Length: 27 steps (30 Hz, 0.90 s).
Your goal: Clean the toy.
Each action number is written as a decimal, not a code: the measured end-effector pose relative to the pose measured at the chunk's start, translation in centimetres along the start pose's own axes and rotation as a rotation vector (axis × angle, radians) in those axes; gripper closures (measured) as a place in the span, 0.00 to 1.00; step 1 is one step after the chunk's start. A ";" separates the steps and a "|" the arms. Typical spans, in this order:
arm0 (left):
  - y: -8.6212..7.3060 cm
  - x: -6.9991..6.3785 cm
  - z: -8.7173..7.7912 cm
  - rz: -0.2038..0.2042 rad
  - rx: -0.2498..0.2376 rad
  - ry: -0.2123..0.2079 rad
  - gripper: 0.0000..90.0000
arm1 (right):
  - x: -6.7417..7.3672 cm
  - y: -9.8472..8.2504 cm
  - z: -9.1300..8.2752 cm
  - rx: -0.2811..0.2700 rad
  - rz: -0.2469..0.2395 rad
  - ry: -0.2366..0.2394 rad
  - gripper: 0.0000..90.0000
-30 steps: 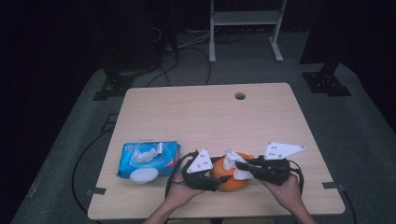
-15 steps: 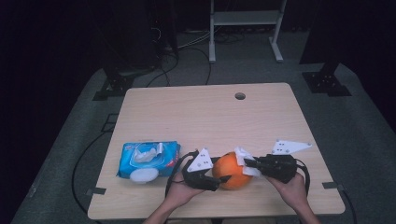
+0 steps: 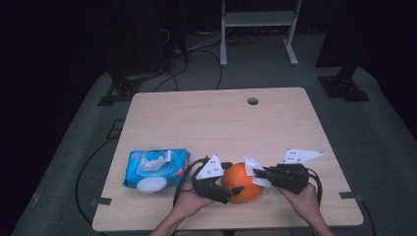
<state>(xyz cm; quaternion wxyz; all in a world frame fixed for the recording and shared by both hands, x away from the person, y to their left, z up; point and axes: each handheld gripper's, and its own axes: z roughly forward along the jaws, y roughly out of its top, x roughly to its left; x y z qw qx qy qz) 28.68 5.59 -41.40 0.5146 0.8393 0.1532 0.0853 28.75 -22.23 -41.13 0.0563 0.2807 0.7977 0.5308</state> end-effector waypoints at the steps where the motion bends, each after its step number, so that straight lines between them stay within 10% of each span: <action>1: -0.1 0.1 0.2 -0.011 0.012 0.002 0.14 | -0.1 -0.1 -0.1 0.002 0.003 -0.003 0.93; 10: -0.8 0.2 0.1 -0.003 -0.005 -0.011 0.38 | -1.0 -0.4 -0.6 -0.004 0.061 -0.023 0.93; 15: -0.5 0.5 -0.2 -0.045 -0.051 -0.006 0.16 | -0.2 0.1 -0.2 -0.031 0.039 0.002 0.93; 20: -0.4 0.0 -0.5 0.036 -0.044 0.009 0.34 | 0.5 0.4 0.6 -0.023 -0.001 0.012 0.93; 27: -1.0 0.3 -0.9 0.025 -0.041 -0.018 0.41 | -1.4 -0.9 0.1 0.012 0.111 -0.020 0.93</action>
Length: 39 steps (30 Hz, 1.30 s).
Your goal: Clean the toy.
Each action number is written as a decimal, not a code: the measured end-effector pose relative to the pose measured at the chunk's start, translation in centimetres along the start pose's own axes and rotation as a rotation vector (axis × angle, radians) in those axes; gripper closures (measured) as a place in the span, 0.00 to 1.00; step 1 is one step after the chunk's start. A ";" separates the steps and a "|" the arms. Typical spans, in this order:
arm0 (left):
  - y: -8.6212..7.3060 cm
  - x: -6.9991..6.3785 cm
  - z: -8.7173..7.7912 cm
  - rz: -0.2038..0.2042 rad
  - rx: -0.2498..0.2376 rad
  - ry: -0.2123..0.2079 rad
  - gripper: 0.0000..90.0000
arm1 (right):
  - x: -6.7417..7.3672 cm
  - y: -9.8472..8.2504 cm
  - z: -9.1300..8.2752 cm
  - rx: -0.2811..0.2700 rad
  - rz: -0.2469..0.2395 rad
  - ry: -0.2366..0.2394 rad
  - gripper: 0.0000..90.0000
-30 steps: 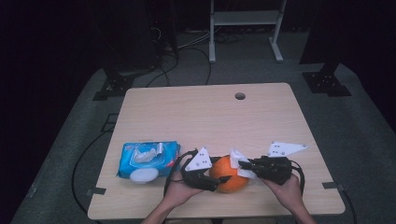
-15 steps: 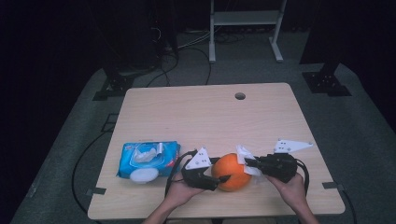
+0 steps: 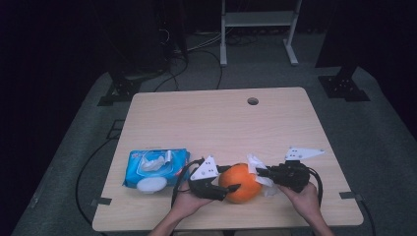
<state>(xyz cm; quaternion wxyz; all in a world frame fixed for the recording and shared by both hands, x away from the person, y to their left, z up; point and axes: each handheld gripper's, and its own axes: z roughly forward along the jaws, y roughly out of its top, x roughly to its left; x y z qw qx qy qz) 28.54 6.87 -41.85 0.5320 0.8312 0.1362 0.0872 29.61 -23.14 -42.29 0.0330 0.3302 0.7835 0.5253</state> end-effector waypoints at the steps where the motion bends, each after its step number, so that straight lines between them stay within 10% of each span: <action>1: 0.1 0.0 0.0 -0.001 -0.001 0.002 0.37 | 0.1 0.0 0.0 -0.008 0.001 0.005 0.93; 5: 1.3 -0.1 0.4 -0.016 0.003 0.031 0.06 | 1.5 0.9 0.5 -0.022 -0.060 0.025 0.93; 9: 0.6 -0.8 0.4 0.051 0.029 0.005 0.31 | 2.5 1.2 1.1 -0.012 -0.113 0.023 0.92; 12: 0.4 -0.1 0.0 0.024 0.019 -0.001 0.38 | 1.0 0.4 1.0 0.001 -0.035 0.029 0.92; 16: 0.2 0.4 -0.3 -0.008 0.000 -0.015 0.40 | -1.3 -1.1 0.9 0.059 0.086 0.002 0.92; 22: 0.3 0.4 0.2 -0.015 -0.007 -0.019 0.40 | 1.2 0.9 0.0 -0.108 -0.018 0.140 0.91; 33: -0.1 1.3 -0.4 -0.059 -0.015 -0.017 0.40 | -1.4 -0.9 1.3 0.023 0.113 0.026 0.92; 37: -0.2 1.5 -0.5 -0.075 -0.019 -0.010 0.40 | 0.5 0.1 1.2 -0.017 0.006 0.068 0.92; 39: -0.2 1.4 -0.5 -0.069 -0.015 -0.006 0.40 | 0.0 -0.2 1.7 0.005 0.034 0.070 0.92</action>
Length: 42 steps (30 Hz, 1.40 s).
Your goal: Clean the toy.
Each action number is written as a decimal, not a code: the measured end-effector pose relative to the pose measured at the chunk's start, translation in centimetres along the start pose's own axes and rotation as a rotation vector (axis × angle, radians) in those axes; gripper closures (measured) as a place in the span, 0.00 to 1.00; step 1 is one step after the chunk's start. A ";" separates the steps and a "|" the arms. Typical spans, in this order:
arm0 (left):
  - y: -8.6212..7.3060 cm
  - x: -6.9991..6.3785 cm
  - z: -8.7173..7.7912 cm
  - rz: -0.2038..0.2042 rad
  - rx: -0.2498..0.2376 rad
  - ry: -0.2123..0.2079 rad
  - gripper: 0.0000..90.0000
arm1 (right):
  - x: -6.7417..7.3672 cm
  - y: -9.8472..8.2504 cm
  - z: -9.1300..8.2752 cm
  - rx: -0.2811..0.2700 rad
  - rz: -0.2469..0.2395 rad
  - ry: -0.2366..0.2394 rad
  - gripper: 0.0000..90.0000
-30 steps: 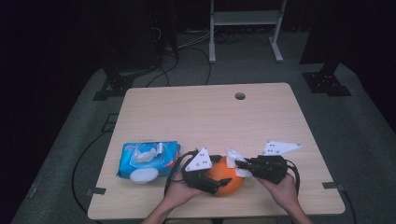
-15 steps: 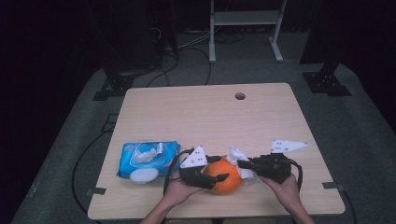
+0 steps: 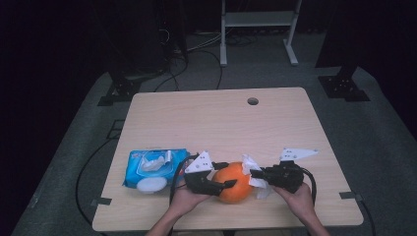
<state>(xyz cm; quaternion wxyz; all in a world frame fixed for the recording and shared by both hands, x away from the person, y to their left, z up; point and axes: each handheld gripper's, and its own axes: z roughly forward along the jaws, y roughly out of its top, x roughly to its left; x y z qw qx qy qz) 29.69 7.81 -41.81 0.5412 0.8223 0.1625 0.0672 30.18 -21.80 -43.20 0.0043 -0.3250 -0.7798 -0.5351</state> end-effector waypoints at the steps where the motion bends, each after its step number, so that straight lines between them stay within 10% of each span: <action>1: 0.0 -0.1 0.0 0.000 -0.003 0.000 0.40 | -0.6 -0.3 0.1 0.015 0.039 -0.006 0.92; 4: 0.2 0.0 -0.2 -0.002 -0.011 -0.023 0.42 | -1.4 -0.7 -0.3 0.048 0.067 -0.067 0.93; 9: 1.1 -0.3 -0.4 0.020 -0.028 -0.052 0.48 | 1.8 1.3 -1.5 -0.120 -0.064 0.071 0.90; 13: 1.1 -0.4 0.4 0.033 -0.003 -0.061 0.44 | 2.9 1.1 0.0 -0.027 -0.111 0.031 0.92; 19: 1.7 -0.7 -0.1 0.043 -0.026 -0.004 0.12 | 1.5 0.3 0.1 0.001 -0.060 -0.066 0.93; 23: 0.8 -0.4 0.6 0.008 0.045 -0.003 0.05 | 0.0 -0.1 -0.3 -0.016 0.014 -0.073 0.93; 27: 0.3 -0.3 1.2 0.008 0.068 -0.012 0.28 | 1.0 0.7 -1.2 -0.050 -0.034 -0.063 0.93; 32: 0.9 -1.2 1.2 0.063 0.059 -0.016 0.44 | 3.7 2.3 -2.1 -0.164 -0.155 0.090 0.93; 39: 1.1 -0.7 0.2 0.044 0.036 -0.010 0.46 | 1.8 1.5 -2.1 -0.078 -0.100 -0.036 0.93; 42: 1.3 -1.0 0.6 0.063 0.063 -0.017 0.46 | 2.7 2.1 -2.8 -0.150 -0.135 0.029 0.93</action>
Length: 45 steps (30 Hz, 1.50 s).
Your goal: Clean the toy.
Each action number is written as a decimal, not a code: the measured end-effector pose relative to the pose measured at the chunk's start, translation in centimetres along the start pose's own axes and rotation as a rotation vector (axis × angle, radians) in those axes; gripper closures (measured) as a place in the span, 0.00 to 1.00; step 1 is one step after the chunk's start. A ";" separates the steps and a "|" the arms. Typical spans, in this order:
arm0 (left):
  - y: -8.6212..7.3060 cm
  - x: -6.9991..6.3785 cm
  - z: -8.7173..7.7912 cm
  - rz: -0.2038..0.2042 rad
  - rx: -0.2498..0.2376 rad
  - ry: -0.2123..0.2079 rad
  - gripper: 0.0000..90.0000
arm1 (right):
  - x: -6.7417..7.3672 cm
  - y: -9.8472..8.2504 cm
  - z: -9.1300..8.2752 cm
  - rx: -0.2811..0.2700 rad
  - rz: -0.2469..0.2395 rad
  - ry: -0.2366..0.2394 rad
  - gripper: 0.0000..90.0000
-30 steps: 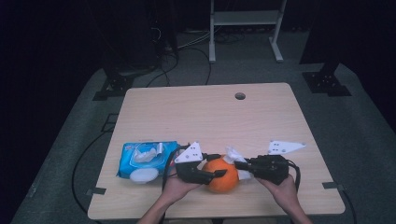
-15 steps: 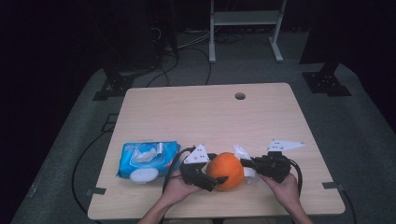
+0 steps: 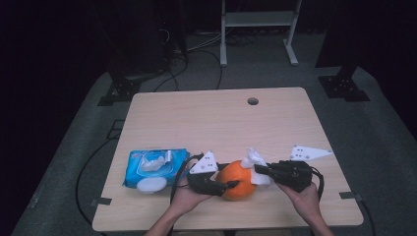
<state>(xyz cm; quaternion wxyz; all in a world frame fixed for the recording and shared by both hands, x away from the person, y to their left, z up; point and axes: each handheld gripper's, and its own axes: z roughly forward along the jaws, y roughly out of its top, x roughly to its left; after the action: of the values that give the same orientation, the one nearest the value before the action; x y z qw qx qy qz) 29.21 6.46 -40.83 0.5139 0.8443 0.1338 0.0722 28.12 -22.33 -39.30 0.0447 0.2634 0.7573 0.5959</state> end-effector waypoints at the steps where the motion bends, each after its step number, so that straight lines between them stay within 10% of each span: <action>1: 0.0 -0.2 0.2 0.004 -0.003 -0.004 0.46 | 0.7 0.4 0.1 -0.012 -0.027 0.024 0.93; 5: 0.4 -0.6 0.0 0.005 -0.008 -0.018 0.46 | 1.8 0.6 1.3 0.073 -0.103 -0.007 0.93; 9: 0.2 -0.3 -0.2 -0.016 -0.009 -0.023 0.46 | -0.2 -0.4 0.7 0.091 -0.020 -0.078 0.93; 14: 0.4 -0.4 0.2 -0.004 -0.001 -0.033 0.46 | 2.0 0.7 0.8 0.037 -0.092 0.006 0.93; 17: 0.4 -0.7 0.1 0.021 -0.002 -0.020 0.46 | 2.8 0.8 1.9 0.105 -0.144 -0.023 0.94; 23: 0.4 -0.4 -0.1 0.010 0.004 -0.023 0.45 | 0.9 0.1 1.0 0.109 -0.066 -0.084 0.94; 28: 0.5 -0.8 0.4 0.026 -0.005 -0.033 0.43 | 2.9 0.9 1.5 0.071 -0.136 -0.027 0.93; 36: -0.6 -0.5 1.4 -0.002 -0.005 0.002 0.09 | 1.5 0.1 1.8 0.126 -0.090 -0.069 0.94; 40: -1.2 -0.1 1.9 -0.044 0.006 -0.024 0.10 | 0.6 -0.2 1.3 0.114 -0.062 -0.079 0.94; 45: -0.8 -0.2 1.5 -0.015 0.004 -0.015 0.37 | 0.3 -0.1 0.7 0.106 -0.054 -0.108 0.94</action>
<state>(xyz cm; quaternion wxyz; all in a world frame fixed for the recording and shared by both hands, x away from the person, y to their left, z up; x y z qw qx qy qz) 29.28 5.50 -42.26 0.5136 0.8448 0.1366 0.0618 28.09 -21.60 -39.55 0.0874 0.2767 0.7911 0.5385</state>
